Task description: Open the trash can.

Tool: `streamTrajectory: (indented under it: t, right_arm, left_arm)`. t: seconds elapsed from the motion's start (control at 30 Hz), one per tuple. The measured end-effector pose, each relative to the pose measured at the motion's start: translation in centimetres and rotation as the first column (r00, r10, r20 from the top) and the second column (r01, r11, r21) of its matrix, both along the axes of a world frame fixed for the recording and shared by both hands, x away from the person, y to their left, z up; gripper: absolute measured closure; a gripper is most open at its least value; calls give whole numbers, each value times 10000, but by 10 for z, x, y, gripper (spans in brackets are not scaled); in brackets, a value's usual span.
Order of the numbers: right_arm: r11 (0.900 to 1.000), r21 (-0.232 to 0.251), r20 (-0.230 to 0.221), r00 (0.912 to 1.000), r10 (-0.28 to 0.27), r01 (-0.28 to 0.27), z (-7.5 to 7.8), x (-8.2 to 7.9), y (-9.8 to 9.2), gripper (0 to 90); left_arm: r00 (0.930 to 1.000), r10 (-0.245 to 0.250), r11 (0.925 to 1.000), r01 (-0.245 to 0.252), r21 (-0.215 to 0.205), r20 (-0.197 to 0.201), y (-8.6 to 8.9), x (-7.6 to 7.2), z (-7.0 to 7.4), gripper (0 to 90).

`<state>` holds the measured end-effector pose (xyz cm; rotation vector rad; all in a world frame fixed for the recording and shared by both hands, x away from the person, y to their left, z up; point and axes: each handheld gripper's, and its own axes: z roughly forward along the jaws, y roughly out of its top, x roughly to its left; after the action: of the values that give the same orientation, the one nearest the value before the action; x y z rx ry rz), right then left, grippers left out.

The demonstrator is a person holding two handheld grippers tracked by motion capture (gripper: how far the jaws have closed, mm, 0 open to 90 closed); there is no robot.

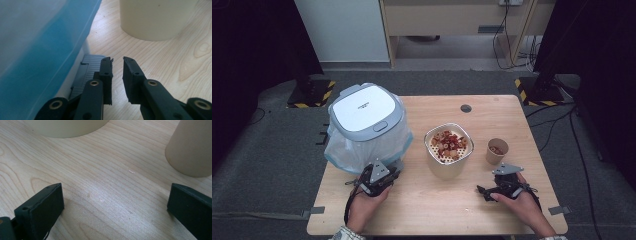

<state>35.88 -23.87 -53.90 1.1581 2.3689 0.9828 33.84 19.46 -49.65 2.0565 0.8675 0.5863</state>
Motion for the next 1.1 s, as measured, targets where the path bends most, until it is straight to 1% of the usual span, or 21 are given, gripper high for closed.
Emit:
streamTrajectory:
  t: [0.1, 0.13, 0.17, 0.2, 0.3, 0.37, 0.43, 0.57, 0.7, 0.83, 0.9, 0.93, 1.03, 1.1]
  right_arm:
    - [10000, -1, 2, 10000, 2, -2, 0, 0, 0, 11]
    - [10000, -7, 8, 10000, 4, -4, 0, 0, 0, 11]
    - [10000, -9, 2, 10000, -30, 30, 0, 0, 0, 11]
    - [10000, -6, 7, 10000, -28, 28, 0, -1, 0, 11]
    - [10000, -15, 20, 10000, -17, 17, 0, -1, 0, 11]
    - [10000, -10, 13, 10000, -14, 14, 0, -1, 0, 11]
    - [10000, -11, 14, 10000, -16, 16, 0, -1, 0, 11]
    - [10000, -10, 17, 10000, -37, 37, 0, -1, 0, 11]
    - [10000, 20, -23, 10000, -64, 64, 0, -2, 0, 11]
    - [10000, 12, -7, 10000, -38, 38, 0, -2, 0, 11]
    - [10000, 12, -7, 10000, -40, 40, 0, -2, 0, 11]
    - [10000, 12, -8, 10000, -40, 40, 0, -2, 0, 11]
    - [10000, 11, -6, 10000, -41, 41, 0, -2, 0, 11]
    - [10000, 10, -5, 10000, -40, 40, 0, -2, 0, 11]
  left_arm:
    - [10000, 65, 10000, -66, 58, 37, 1, 2, 0, 821]
    - [9999, 115, 9999, -116, 71, 114, 1, 3, 0, 821]
    - [9995, 161, 9999, -162, 44, 263, 1, 6, 0, 848]
    - [9994, 192, 9998, -195, 98, 293, 0, 7, 0, 856]
    - [9995, 222, 9993, -228, 294, 225, -2, 10, -3, 869]
    - [9996, 237, 9987, -245, 449, 177, -1, 12, -4, 869]
    - [9994, 294, 9987, -300, 409, 171, -1, 12, -5, 869]
    - [9981, 563, 9965, -577, 612, 243, 2, 15, -7, 871]
    - [9981, 572, 9960, -586, 674, 223, 0, 15, -9, 872]
    - [9977, 645, 9934, -661, 939, 194, -1, 17, -13, 872]
    - [9977, 663, 9932, -675, 949, 149, -1, 17, -13, 872]
    - [9977, 664, 9938, -671, 882, 105, -1, 17, -14, 872]
    - [9973, 706, 9931, -720, 927, 182, -1, 17, -15, 869]
    - [9968, 779, 9924, -791, 947, 162, -1, 17, -16, 866]
